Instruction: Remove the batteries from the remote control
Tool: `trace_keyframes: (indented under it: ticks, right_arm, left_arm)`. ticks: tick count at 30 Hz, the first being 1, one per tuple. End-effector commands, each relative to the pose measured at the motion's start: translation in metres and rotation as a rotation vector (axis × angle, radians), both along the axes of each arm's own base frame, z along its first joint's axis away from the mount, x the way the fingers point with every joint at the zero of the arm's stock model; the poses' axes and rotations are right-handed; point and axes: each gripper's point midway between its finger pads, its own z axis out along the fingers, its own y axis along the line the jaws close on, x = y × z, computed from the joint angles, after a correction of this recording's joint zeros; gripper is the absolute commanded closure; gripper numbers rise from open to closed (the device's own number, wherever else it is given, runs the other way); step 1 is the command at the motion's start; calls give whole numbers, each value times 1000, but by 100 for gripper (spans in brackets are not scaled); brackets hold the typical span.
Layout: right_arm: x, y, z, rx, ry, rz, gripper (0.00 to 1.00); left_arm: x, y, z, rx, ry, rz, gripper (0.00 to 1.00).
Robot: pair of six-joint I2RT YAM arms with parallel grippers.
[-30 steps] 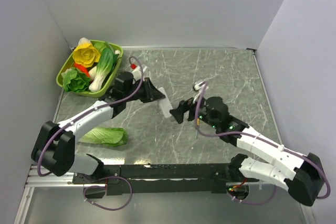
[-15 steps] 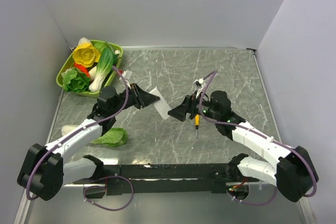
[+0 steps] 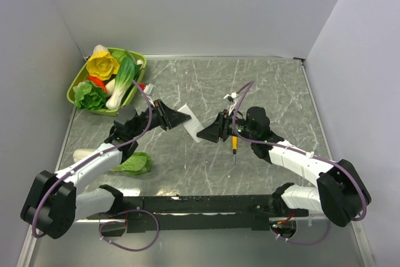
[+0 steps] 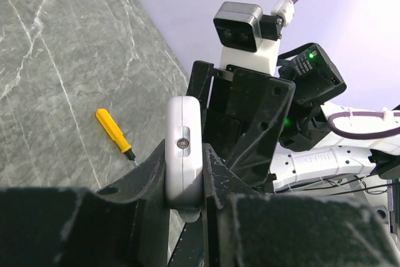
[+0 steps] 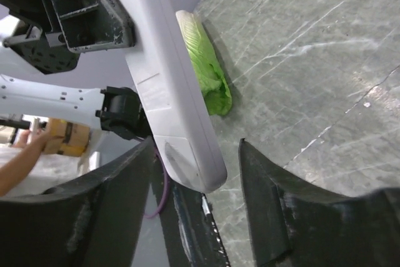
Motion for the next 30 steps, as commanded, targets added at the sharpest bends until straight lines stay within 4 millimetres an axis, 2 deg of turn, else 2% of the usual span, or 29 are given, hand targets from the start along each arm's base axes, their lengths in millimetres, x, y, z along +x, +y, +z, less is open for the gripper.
trace_keyframes:
  ticks: [1,2,5,8,11,24,30]
  right_arm:
    - [2,2,11,43,-41,9,44]
    - [4,1,10,39,-41,-3,51]
    - [6,-1,4,27,-31,-24,63]
    - [8,-4,-6,7,-13,-45,63]
    - [9,-6,-16,-10,1,-58,68]
    - [5,-9,-34,-23,51,-53,66]
    - [4,-9,-40,-28,67,-52,59]
  left_arm:
    - [3,0,17,-40,-57,9,99]
    - [3,0,18,-40,-59,12,99]
    - [6,1,19,-39,-56,24,99]
    - [12,8,22,-40,-62,60,99]
    - [16,12,24,-36,-64,66,99]
    - [28,19,20,-19,-53,95,99]
    - [32,23,21,-26,-51,103,99]
